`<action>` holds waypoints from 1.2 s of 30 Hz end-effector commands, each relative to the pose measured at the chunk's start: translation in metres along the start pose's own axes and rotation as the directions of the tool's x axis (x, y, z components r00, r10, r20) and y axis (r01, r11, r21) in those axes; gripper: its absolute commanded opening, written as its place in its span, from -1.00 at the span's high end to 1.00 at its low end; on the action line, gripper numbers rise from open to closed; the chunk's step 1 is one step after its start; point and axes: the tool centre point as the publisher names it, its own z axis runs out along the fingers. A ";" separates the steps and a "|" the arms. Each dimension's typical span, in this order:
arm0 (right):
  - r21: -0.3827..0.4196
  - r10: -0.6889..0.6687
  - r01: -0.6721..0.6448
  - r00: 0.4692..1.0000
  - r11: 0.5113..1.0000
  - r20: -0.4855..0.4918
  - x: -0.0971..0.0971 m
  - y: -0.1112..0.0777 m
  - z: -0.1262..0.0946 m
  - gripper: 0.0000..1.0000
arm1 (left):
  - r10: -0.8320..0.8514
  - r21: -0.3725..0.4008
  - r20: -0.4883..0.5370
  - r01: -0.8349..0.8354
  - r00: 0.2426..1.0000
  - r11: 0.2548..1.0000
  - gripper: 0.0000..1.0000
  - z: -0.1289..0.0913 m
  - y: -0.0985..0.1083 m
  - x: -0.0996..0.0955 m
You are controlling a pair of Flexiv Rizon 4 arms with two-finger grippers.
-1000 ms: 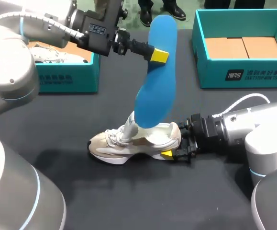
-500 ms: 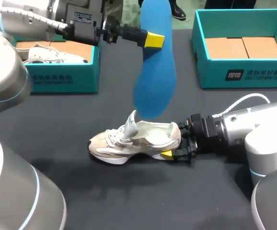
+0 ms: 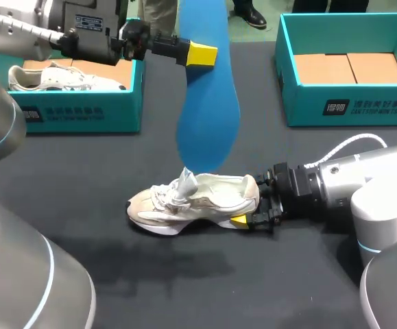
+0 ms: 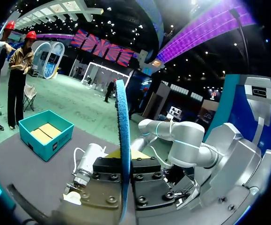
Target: Take the shoe out of the shoebox, open the shoe tongue, remove and reinsert the insole, then place the shoe into the shoebox
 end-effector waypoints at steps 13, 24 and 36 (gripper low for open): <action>0.004 0.001 -0.001 1.000 1.000 0.001 0.001 -0.001 0.002 1.00 | 0.042 -0.006 0.008 -0.042 0.999 0.999 1.00 -0.011 -0.016 0.046; 0.004 0.001 -0.001 1.000 1.000 0.001 0.001 -0.001 0.002 1.00 | -0.020 0.016 0.028 0.019 0.999 1.000 1.00 -0.010 -0.001 0.042; 0.004 0.001 -0.001 1.000 1.000 0.001 0.001 -0.001 0.002 1.00 | -0.034 0.005 0.015 0.034 0.999 0.999 1.00 -0.010 0.003 0.042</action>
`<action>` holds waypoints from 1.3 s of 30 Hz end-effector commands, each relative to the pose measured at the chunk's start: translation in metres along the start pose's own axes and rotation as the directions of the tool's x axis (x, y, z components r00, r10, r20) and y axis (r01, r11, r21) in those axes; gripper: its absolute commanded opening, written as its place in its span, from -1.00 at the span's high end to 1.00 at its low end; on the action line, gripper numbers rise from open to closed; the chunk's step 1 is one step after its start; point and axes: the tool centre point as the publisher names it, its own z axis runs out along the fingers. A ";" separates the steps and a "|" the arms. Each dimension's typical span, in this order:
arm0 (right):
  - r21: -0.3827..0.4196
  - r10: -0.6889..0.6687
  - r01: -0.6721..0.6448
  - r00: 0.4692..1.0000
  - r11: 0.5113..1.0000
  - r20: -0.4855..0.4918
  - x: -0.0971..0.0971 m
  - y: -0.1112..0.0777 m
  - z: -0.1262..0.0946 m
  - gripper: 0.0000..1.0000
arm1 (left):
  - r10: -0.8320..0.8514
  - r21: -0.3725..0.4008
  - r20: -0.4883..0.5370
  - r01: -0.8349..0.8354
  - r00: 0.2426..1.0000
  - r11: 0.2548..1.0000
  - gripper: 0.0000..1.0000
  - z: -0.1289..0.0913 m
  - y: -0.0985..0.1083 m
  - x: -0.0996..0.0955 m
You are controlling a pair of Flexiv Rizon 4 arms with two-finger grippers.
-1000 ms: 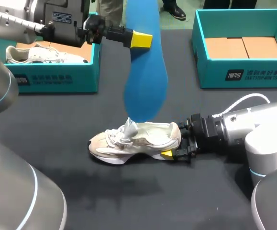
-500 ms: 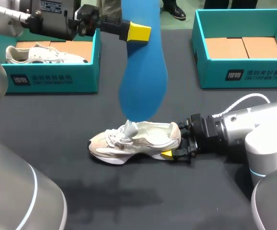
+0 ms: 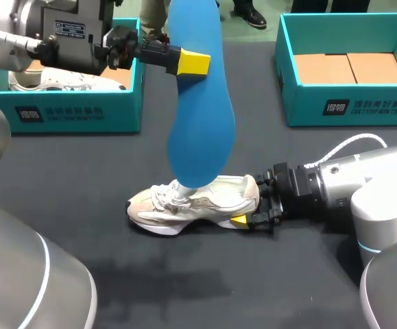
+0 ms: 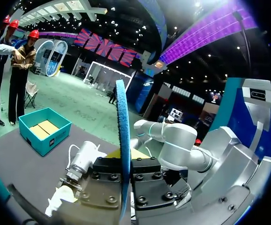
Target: Take the shoe out of the shoebox, open the shoe tongue, remove and reinsert the insole, then place the shoe into the shoebox
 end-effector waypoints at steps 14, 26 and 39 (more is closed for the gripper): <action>0.047 0.028 -0.028 1.000 0.999 0.004 0.000 -0.008 -0.001 -1.00 | 0.000 0.000 0.001 0.000 1.000 1.000 1.00 0.000 0.001 0.000; 0.192 0.062 -0.068 0.997 0.979 0.039 0.003 -0.010 -0.033 -1.00 | 0.000 0.000 0.001 0.000 1.000 1.000 1.00 0.000 0.001 0.000; 0.238 0.066 -0.062 0.998 0.969 -0.006 0.003 -0.003 -0.035 -1.00 | 0.000 0.000 0.001 0.000 1.000 1.000 1.00 0.000 0.001 0.000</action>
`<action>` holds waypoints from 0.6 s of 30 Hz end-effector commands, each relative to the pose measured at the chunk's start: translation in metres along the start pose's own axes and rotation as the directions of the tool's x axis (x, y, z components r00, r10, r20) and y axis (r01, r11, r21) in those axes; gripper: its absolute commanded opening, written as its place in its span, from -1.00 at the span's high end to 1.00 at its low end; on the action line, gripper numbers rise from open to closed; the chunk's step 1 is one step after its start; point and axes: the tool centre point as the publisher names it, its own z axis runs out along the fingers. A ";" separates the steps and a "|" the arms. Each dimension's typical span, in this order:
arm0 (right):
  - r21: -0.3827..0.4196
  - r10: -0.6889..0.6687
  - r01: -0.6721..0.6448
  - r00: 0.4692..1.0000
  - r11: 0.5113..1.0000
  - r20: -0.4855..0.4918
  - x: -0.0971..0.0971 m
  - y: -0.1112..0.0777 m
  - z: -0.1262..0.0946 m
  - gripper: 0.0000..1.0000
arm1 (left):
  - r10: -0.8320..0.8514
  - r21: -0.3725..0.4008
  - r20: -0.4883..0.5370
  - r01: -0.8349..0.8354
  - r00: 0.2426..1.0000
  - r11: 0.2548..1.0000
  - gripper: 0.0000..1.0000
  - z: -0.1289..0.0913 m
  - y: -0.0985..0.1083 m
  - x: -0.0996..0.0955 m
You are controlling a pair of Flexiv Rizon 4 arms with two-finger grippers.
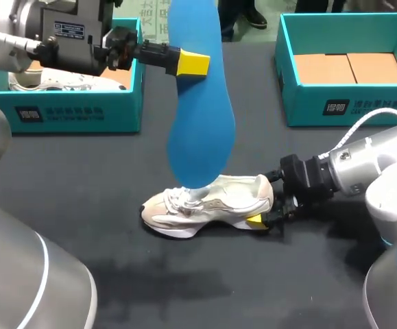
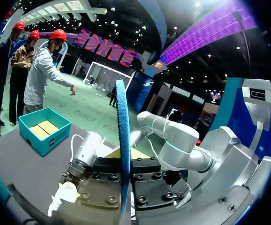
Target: Take the shoe out of the shoebox, open the shoe tongue, remove and reinsert the insole, then place the shoe into the shoebox
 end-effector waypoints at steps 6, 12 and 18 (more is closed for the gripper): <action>0.006 -0.003 0.003 0.999 1.000 -0.035 -0.005 0.002 0.013 -1.00 | -0.001 -0.002 0.001 0.001 1.000 1.000 1.00 0.001 0.000 0.000; 0.029 -0.062 0.061 0.998 0.998 0.029 -0.001 0.006 0.004 -1.00 | -0.001 -0.002 0.001 0.001 1.000 1.000 1.00 0.001 0.000 0.000; 0.034 -0.066 0.065 0.997 0.997 0.038 0.002 0.005 -0.002 -1.00 | -0.001 -0.002 0.001 0.001 1.000 1.000 1.00 0.001 0.000 0.000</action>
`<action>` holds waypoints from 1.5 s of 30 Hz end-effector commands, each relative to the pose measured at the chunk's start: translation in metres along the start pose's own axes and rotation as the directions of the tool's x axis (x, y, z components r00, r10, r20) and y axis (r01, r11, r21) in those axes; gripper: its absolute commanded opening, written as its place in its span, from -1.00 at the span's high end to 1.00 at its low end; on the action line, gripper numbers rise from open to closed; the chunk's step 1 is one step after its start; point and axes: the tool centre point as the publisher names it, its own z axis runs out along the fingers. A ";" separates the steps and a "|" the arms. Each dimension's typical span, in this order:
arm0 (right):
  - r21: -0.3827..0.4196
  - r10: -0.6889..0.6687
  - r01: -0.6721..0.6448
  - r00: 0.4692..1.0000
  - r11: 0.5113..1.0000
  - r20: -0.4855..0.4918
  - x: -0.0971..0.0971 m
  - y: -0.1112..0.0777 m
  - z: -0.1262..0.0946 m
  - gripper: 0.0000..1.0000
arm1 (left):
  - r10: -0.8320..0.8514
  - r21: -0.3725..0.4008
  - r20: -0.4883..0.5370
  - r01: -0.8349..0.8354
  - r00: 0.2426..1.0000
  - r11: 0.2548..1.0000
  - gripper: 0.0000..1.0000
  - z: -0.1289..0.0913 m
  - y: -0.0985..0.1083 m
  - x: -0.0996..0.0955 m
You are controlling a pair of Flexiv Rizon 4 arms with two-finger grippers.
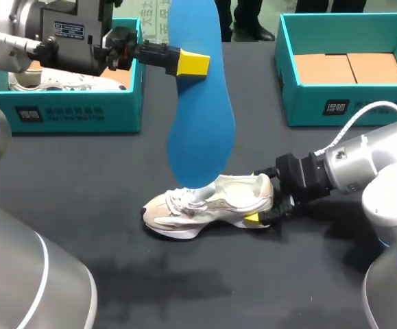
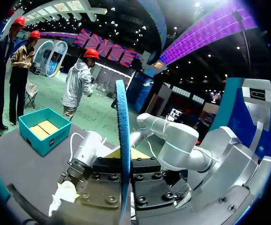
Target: Take the shoe out of the shoebox, open the shoe tongue, remove and reinsert the insole, then place the shoe into the shoebox
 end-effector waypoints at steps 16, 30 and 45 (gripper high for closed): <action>0.172 0.020 -0.020 1.000 0.985 0.003 0.005 0.014 -0.024 -1.00 | -0.001 -0.002 0.001 0.001 1.000 1.000 1.00 0.001 0.000 0.000; 0.394 0.067 -0.058 0.998 0.917 -0.009 0.008 0.014 -0.035 -1.00 | -0.001 -0.002 0.001 0.001 1.000 1.000 1.00 0.001 0.000 0.000; 0.670 0.093 -0.076 0.996 0.738 0.010 0.007 0.015 -0.049 -1.00 | -0.001 -0.002 0.001 0.001 1.000 1.000 1.00 0.001 0.000 0.000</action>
